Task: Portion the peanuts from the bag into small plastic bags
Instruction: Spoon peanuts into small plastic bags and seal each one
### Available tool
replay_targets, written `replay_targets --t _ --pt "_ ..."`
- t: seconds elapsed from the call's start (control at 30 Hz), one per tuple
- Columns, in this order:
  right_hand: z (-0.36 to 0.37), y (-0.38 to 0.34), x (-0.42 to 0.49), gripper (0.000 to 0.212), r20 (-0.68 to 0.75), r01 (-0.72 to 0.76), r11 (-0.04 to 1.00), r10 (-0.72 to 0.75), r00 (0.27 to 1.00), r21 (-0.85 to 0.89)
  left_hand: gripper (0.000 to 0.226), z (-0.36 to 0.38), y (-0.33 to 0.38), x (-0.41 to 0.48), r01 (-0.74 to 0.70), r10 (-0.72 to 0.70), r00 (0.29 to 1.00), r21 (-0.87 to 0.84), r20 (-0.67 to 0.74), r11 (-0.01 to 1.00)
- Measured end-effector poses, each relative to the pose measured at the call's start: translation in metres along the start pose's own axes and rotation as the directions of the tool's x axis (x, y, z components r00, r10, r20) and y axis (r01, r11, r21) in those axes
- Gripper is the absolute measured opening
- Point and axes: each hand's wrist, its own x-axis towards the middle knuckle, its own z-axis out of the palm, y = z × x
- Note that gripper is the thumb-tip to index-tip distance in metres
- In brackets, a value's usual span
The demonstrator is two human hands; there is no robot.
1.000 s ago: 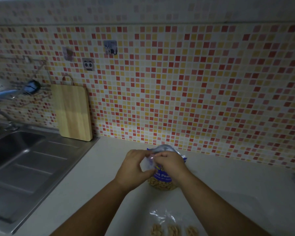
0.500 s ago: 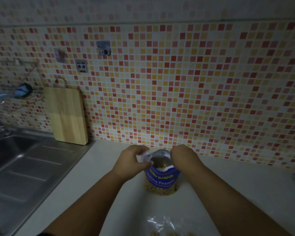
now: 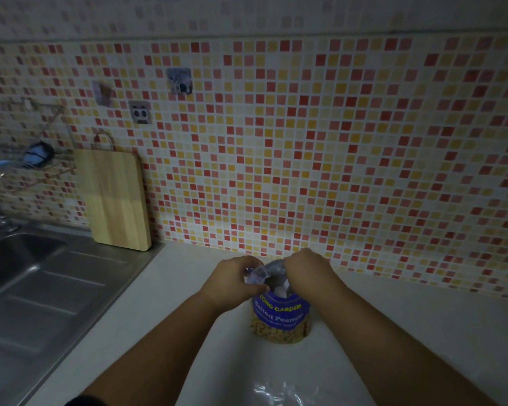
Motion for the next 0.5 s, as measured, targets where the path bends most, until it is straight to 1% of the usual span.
replay_targets --t 0.07,0.13,0.2,0.23,0.3,0.37,0.43,0.47,0.5 --pt "0.001 -0.007 0.011 0.06 0.134 -0.147 0.98 0.129 0.983 0.132 0.038 0.0 0.0 0.0 -0.011 0.011 1.0 0.008 -0.009 1.0" --pt "0.001 -0.011 0.021 0.057 0.206 -0.174 0.968 0.136 0.969 0.18 0.039 0.001 0.0 -0.001 -0.017 0.018 1.0 0.016 -0.02 1.0" --pt "0.003 -0.012 0.028 0.053 0.209 -0.174 0.966 0.134 0.969 0.191 0.039 0.002 0.001 -0.001 -0.012 0.013 0.999 0.025 -0.03 1.0" --pt "0.007 -0.011 0.028 0.053 0.214 -0.182 0.955 0.132 0.968 0.235 0.039 0.002 0.001 -0.001 -0.011 0.012 0.999 0.025 -0.034 1.0" --pt "0.013 -0.013 0.029 0.055 0.223 -0.173 0.957 0.121 0.967 0.233 0.039 0.003 0.001 -0.001 -0.017 0.018 0.999 0.024 -0.036 1.0" --pt "0.017 -0.014 0.03 0.046 0.178 -0.133 0.951 0.085 0.98 0.279 0.039 0.004 0.002 -0.002 -0.02 0.02 0.999 0.02 -0.035 1.0" --pt "0.022 -0.013 0.029 0.03 0.278 -0.157 0.938 0.068 0.958 0.31 0.039 0.004 0.002 -0.003 -0.012 0.012 0.999 0.017 -0.032 1.0" --pt "0.022 -0.014 0.027 0.024 0.294 -0.17 0.934 0.075 0.953 0.313 0.039 0.004 0.002 -0.003 -0.008 0.008 1.0 0.018 -0.029 1.0" --pt "0.026 -0.011 0.032 0.025 0.247 -0.151 0.933 0.07 0.967 0.327 0.039 0.005 0.003 -0.003 -0.007 0.007 1.0 0.021 -0.027 1.0"
